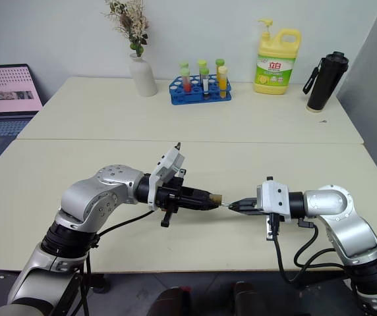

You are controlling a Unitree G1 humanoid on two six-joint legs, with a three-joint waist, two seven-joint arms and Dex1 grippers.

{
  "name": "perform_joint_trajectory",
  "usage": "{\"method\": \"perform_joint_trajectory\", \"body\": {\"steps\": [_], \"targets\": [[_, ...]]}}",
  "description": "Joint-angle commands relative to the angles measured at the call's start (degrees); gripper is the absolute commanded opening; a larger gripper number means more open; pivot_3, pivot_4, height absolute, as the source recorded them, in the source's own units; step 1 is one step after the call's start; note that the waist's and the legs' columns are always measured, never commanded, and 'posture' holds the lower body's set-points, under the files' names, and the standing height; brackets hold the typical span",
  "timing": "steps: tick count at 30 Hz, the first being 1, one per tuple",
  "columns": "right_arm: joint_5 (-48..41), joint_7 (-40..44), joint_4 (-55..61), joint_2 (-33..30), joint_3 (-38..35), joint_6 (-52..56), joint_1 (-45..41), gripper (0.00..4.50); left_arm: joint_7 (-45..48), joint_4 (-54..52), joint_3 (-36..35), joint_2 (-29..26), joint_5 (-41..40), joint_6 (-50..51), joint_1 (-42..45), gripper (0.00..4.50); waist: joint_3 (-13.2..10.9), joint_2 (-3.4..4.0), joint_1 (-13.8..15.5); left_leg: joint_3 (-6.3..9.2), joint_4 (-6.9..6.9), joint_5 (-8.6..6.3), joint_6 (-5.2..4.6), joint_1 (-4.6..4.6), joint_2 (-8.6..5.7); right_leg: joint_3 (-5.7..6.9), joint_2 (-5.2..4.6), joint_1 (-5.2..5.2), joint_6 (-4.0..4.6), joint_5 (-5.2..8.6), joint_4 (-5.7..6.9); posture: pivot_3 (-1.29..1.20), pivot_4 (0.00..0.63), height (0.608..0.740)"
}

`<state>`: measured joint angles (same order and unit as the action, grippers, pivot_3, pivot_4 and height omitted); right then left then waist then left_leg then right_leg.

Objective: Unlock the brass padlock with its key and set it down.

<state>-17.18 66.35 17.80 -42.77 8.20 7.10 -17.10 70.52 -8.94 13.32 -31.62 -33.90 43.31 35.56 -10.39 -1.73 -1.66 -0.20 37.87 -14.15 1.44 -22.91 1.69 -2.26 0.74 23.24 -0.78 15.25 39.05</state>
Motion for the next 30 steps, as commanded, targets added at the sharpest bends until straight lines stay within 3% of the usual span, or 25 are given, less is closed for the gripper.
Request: {"method": "perform_joint_trajectory", "body": {"steps": [1,25,30], "targets": [[-1.55,0.26,2.07,-0.27,-1.18,0.07,0.00,0.00,-0.18,-0.68,-0.96,-0.11,-0.31,-0.57,0.56,0.14,0.00,0.00,0.00,0.00,0.00,0.00,0.00,0.00,0.00,0.00,0.00,0.00,0.00,0.00,0.00,0.00,0.150,0.740],[-1.38,-0.28,4.04,-2.98,-1.79,1.10,2.23,0.00,-0.98,-0.66,-0.73,-0.47,0.84,-1.01,-1.01,0.14,0.00,0.00,-0.01,0.00,0.00,0.00,0.00,0.00,0.00,0.00,0.00,0.00,0.00,0.00,0.00,0.00,0.150,0.740],[1.96,-1.86,2.20,-4.70,-3.27,-1.61,4.83,0.00,-4.31,-1.42,-1.76,-0.28,-1.19,4.26,-4.48,0.14,0.00,0.00,0.01,0.00,0.00,0.00,0.00,0.00,0.00,-0.01,-0.02,0.00,0.00,0.00,-0.02,0.00,0.150,0.740]]}}
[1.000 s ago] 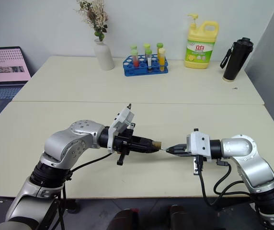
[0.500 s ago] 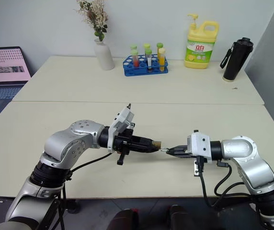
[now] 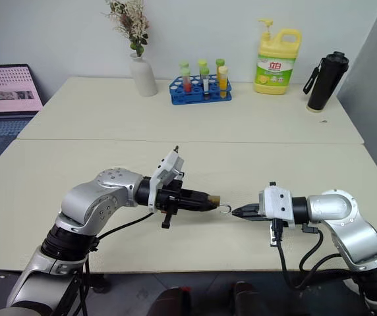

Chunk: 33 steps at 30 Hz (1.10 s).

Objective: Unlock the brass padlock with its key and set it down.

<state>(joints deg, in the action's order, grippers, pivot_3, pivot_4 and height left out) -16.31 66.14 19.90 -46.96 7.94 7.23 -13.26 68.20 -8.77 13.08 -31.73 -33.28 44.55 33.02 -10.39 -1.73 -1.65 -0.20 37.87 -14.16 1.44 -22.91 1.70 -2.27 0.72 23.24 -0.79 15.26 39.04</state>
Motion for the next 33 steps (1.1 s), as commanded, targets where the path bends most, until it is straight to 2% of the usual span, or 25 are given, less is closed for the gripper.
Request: {"method": "perform_joint_trajectory", "body": {"steps": [1,4,6,10,15,29,31,33], "targets": [[1.08,-2.86,-0.13,-0.10,-3.76,-1.76,1.23,0.00,-2.76,-1.72,-1.67,-0.14,-2.26,4.22,-2.95,0.14,0.00,0.00,-0.03,-0.01,0.00,0.00,0.00,-0.01,0.00,0.00,0.00,0.00,0.00,0.00,-0.01,0.00,0.150,0.740],[-3.29,-4.36,2.77,0.73,-5.87,2.99,2.98,0.54,-5.98,-0.08,0.43,0.20,0.92,3.74,-7.35,0.14,0.00,0.00,-0.18,-0.02,-0.01,0.00,0.00,0.02,0.06,-0.05,0.00,0.01,0.00,0.00,0.01,0.00,0.150,0.740],[-4.01,-4.13,4.01,1.05,-5.01,4.01,3.65,1.18,-8.41,1.98,1.18,1.69,2.80,2.79,-8.26,0.14,0.00,0.00,-0.01,0.04,-0.03,0.00,0.00,0.01,0.07,0.01,0.00,0.01,0.00,0.00,0.01,0.00,0.150,0.740],[-4.38,-5.02,5.42,2.57,-3.51,6.24,3.26,2.70,-12.48,5.54,0.57,5.44,3.87,3.20,-7.79,0.14,0.00,-0.01,0.07,0.08,0.00,0.00,0.00,0.01,0.04,0.05,-0.01,-0.03,-0.03,-0.03,0.02,0.00,0.150,0.740],[-4.33,-4.52,6.44,2.06,-3.11,7.66,4.08,4.48,-13.91,6.80,-0.12,6.97,4.08,3.67,-7.39,0.14,0.00,-0.01,0.07,0.05,-0.01,0.00,0.00,0.00,0.03,0.01,-0.03,-0.03,-0.05,-0.03,0.00,0.00,0.150,0.740],[-1.44,-4.45,6.13,1.79,-2.16,5.57,6.23,4.50,-14.74,11.38,-1.46,9.82,2.98,7.05,-4.96,0.14,0.00,-0.01,0.06,0.05,0.00,0.00,0.00,0.00,-0.02,0.03,-0.02,-0.03,-0.05,-0.03,-0.01,0.00,0.150,0.740],[-1.22,-4.30,6.03,1.70,-2.16,5.40,6.50,4.50,-15.40,13.26,-0.86,10.41,4.63,4.96,-4.19,0.89,0.00,-0.01,0.06,0.05,-0.01,0.00,0.00,0.00,-0.01,0.03,-0.02,-0.03,-0.05,-0.03,-0.01,0.00,0.150,0.740],[-1.15,-4.20,6.02,1.66,-2.23,5.35,6.74,4.50,-15.76,14.72,-0.21,10.77,6.23,2.92,-3.55,1.45,0.00,-0.01,0.07,0.06,-0.01,0.00,0.00,0.00,-0.02,0.05,-0.02,-0.03,-0.05,-0.03,-0.01,0.00,0.150,0.740]]}}
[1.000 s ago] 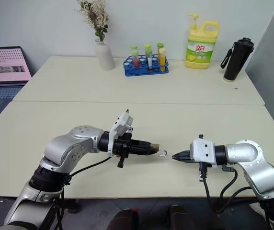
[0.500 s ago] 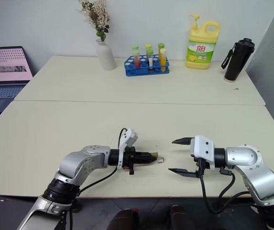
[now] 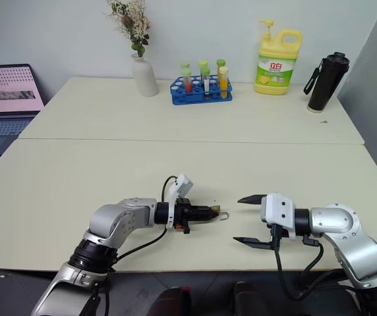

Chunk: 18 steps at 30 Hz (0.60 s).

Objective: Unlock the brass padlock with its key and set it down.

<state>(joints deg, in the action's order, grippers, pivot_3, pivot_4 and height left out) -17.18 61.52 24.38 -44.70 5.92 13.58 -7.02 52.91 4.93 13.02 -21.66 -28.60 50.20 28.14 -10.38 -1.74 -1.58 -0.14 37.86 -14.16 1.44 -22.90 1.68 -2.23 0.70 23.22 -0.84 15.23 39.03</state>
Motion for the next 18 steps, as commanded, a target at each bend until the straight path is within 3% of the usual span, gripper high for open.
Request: {"method": "perform_joint_trajectory", "body": {"steps": [1,9,13,18], "targets": [[-0.27,0.46,1.60,-0.65,-0.27,-0.93,0.70,4.50,-0.41,1.47,0.09,0.91,2.56,-4.88,1.50,1.78,0.00,0.00,0.01,-0.01,0.00,0.00,0.00,0.00,0.00,-0.01,0.00,0.00,0.00,0.00,0.00,0.00,0.150,0.740],[-0.77,-0.80,2.40,-0.98,-2.21,0.31,1.70,4.50,0.47,-3.03,0.75,-3.42,12.57,-24.66,1.12,4.29,0.00,0.00,-0.01,-0.02,-0.01,0.00,0.00,0.00,0.01,-0.03,0.00,0.01,0.00,0.00,0.00,0.00,0.150,0.740],[-0.93,-1.41,2.49,-1.08,-3.00,0.57,1.91,4.50,0.52,-8.37,-3.83,-5.84,10.24,-25.79,-0.44,4.29,0.00,0.00,0.00,-0.02,-0.03,0.00,0.01,0.00,0.09,-0.04,-0.01,0.02,0.00,0.00,-0.01,0.00,0.150,0.740],[-0.73,-1.15,1.53,-1.42,-3.20,0.63,1.67,4.50,3.58,-17.51,-6.71,-13.18,10.36,-27.88,-5.25,4.29,0.00,0.00,-0.16,-0.08,-0.04,0.00,0.00,0.01,0.11,-0.09,-0.03,0.02,0.00,0.00,-0.02,0.00,0.150,0.740]]}}
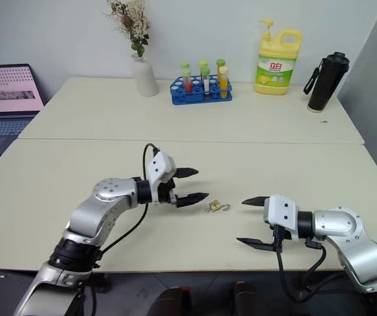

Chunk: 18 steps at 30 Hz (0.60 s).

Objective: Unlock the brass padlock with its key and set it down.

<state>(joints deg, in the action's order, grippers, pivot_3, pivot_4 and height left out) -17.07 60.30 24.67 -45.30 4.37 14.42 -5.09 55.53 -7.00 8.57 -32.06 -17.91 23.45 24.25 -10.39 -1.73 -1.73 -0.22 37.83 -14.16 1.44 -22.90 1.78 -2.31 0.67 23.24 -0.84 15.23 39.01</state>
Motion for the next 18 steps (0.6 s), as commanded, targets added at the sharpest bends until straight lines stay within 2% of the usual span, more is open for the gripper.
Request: {"method": "perform_joint_trajectory", "body": {"steps": [1,4,6,11,18], "targets": [[-0.89,0.13,0.84,-0.85,-1.69,-0.15,-0.63,4.50,1.47,-7.27,-2.73,-4.99,0.61,-2.26,-3.43,4.29,0.00,0.00,0.02,0.02,0.00,0.00,0.00,0.00,0.02,0.02,0.00,0.00,0.00,0.00,-0.01,0.00,0.150,0.740],[-1.63,0.57,-0.91,-0.87,-2.01,0.77,-2.60,4.50,3.37,-11.65,-5.49,-10.78,1.26,-5.62,-10.74,4.29,-0.01,0.01,-0.15,-0.02,-0.04,0.00,0.00,0.04,0.06,-0.02,-0.02,0.00,0.01,0.01,-0.01,0.00,0.150,0.740],[-2.07,1.16,-2.31,-0.94,-2.28,1.16,-3.80,4.50,4.22,-13.80,-6.58,-12.63,-0.19,-5.31,-13.34,4.29,-0.01,0.02,-0.02,-0.02,-0.04,0.00,0.00,0.04,0.09,0.00,-0.03,0.02,0.02,0.01,-0.01,0.00,0.150,0.740],[-2.21,4.04,-5.54,-2.12,-1.50,1.30,-6.48,4.50,3.96,-18.57,-8.01,-13.41,-3.52,-2.51,-16.21,4.29,-0.03,0.00,0.75,0.02,-0.02,-0.01,-0.02,0.00,-0.05,0.12,-0.27,0.00,0.03,0.02,-0.01,0.00,0.150,0.740],[-1.68,6.37,-7.86,-2.21,-0.74,0.53,-8.43,4.50,2.79,-21.61,-9.06,-13.67,-6.68,2.02,-16.44,4.29,-0.03,0.00,0.39,0.00,-0.02,-0.03,-0.05,0.00,0.00,0.10,-0.25,0.00,0.02,0.02,-0.02,0.00,0.150,0.740]]}}
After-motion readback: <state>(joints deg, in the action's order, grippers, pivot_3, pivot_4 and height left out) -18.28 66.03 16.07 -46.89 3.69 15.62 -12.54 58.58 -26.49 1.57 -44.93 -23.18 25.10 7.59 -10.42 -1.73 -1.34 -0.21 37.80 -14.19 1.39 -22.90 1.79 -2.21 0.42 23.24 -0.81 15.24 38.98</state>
